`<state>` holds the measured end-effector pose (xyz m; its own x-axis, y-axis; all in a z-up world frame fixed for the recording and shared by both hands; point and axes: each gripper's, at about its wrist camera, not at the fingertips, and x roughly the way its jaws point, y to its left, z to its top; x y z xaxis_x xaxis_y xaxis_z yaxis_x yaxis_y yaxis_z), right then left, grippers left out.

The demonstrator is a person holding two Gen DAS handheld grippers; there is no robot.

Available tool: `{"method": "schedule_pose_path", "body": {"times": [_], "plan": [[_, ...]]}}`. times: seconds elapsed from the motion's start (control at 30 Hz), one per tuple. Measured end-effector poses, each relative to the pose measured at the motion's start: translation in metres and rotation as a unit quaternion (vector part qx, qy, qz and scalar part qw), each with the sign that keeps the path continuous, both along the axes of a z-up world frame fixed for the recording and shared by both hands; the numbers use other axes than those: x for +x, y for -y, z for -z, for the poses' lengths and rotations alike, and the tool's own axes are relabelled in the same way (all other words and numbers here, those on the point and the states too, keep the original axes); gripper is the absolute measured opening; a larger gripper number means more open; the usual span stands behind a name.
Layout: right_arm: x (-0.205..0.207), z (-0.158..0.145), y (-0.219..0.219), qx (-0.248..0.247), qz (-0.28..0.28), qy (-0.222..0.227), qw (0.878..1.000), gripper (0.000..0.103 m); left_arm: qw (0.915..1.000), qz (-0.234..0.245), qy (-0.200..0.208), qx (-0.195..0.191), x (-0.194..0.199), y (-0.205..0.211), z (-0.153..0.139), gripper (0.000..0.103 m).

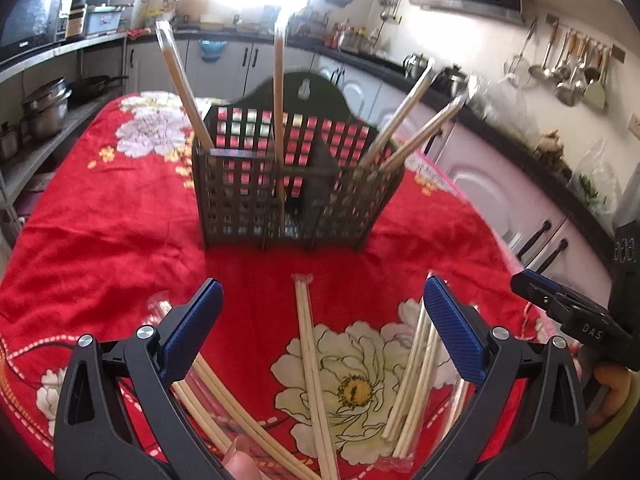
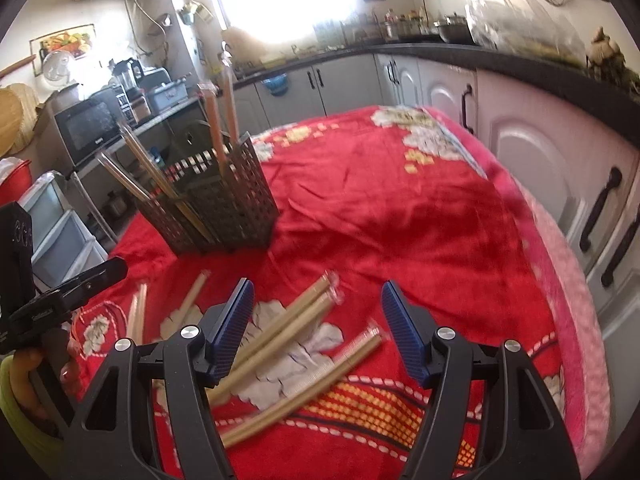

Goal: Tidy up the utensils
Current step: 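Move both open tools down to the wrapped chopsticks on the table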

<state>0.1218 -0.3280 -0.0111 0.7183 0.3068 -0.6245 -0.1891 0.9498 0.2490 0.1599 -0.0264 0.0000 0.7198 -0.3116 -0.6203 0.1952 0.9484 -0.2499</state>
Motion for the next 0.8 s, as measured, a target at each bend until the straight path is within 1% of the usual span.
{"method": "schedule_pose_path", "body": {"times": [0.23,0.37,0.5,0.57,0.6,0.63,0.7,0.73,0.8], "plan": [[0.005,0.028,0.005,0.007,0.007,-0.051,0.999,0.064,0.999,0.001,-0.041,0.019,0.011,0.009,0.025,0.092],[0.008,0.039,0.008,0.014,0.01,-0.072,0.997,0.063,0.9982,0.009,-0.053,0.029,0.016,0.014,0.033,0.092],[0.013,0.051,0.01,0.024,0.013,-0.099,0.995,0.059,0.9971,0.018,-0.067,0.031,0.024,0.019,0.04,0.092],[0.017,0.056,0.011,0.029,0.016,-0.112,0.993,0.057,0.9966,0.02,-0.074,0.031,0.029,0.02,0.043,0.088],[0.018,0.057,0.011,0.03,0.018,-0.117,0.993,0.057,0.9964,0.019,-0.076,0.032,0.031,0.021,0.044,0.082],[0.02,0.058,0.011,0.033,0.019,-0.121,0.992,0.057,0.9961,0.02,-0.08,0.033,0.034,0.022,0.045,0.079],[0.023,0.059,0.01,0.036,0.021,-0.125,0.991,0.056,0.9951,0.021,-0.091,0.033,0.042,0.023,0.047,0.076],[0.024,0.059,0.01,0.037,0.022,-0.126,0.991,0.055,0.9948,0.017,-0.095,0.032,0.046,0.022,0.048,0.073],[0.028,0.059,0.013,0.044,0.028,-0.129,0.99,0.051,0.9939,0.012,-0.105,0.032,0.054,0.022,0.051,0.07]]}}
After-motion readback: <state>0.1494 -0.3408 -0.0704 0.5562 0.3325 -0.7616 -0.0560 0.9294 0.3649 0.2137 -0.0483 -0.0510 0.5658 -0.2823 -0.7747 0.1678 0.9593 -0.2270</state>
